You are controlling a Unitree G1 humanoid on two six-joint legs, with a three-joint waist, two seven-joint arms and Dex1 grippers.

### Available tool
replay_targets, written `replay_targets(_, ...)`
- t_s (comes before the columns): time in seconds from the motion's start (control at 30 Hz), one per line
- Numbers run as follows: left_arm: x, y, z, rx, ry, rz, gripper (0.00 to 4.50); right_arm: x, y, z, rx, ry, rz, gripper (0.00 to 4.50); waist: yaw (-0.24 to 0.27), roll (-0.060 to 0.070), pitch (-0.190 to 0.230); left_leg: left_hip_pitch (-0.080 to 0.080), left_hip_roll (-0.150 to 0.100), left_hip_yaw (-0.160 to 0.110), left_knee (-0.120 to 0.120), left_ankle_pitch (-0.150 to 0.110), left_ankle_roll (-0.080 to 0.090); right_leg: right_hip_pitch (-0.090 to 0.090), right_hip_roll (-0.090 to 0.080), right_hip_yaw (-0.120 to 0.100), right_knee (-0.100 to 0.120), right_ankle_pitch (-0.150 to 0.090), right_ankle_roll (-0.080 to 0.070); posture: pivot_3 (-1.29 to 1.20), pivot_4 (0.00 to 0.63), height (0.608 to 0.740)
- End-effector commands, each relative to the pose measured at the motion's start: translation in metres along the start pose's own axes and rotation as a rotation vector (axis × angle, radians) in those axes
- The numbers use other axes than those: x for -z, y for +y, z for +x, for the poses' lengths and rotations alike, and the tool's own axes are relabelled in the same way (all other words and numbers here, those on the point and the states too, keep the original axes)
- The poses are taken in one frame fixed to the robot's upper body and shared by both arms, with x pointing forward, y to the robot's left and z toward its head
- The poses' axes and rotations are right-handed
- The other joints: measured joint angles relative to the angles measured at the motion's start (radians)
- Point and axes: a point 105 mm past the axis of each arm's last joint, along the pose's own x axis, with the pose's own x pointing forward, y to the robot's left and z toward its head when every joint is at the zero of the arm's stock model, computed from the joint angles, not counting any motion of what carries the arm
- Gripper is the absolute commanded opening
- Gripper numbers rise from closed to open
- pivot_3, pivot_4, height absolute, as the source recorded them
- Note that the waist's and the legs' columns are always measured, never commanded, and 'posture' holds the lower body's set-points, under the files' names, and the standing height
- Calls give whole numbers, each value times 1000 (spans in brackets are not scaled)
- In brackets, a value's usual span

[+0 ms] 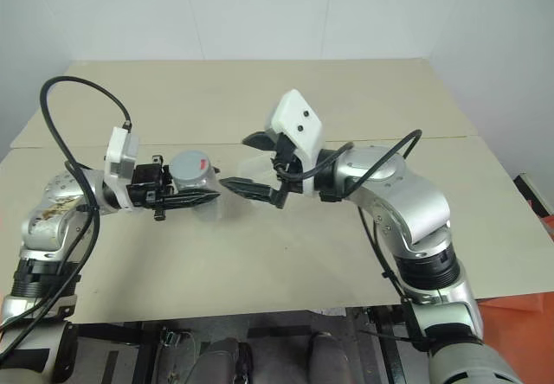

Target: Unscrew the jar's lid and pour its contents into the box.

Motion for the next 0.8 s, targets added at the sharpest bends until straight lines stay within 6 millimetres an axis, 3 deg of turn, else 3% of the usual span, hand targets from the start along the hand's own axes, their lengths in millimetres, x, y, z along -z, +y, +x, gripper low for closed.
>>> replay_targets(0.03,-9,3,7,19,-23,49,1986,-17,5,14,12,-45,-33,4468,-1,0,0,0,0,0,0,0,0,0,0,0,1,0,0,0,150,740)
replay_targets(0.2,-9,1,11,43,-36,53,1986,-15,7,33,23,-24,-49,4468,0,0,0,-1,0,0,0,0,0,0,0,0,1,0,0,0,150,740)
replay_targets(0.37,-10,0,12,55,-43,59,1986,-10,-4,48,87,-1,-27,4468,-1,0,0,0,0,0,0,0,-1,0,0,0,2,0,0,0,150,740)
replay_targets(0.8,-12,-4,4,52,-40,61,1986,2,-15,44,122,30,-15,4468,-1,0,0,-1,0,0,0,0,0,-1,0,0,2,0,0,0,150,740)
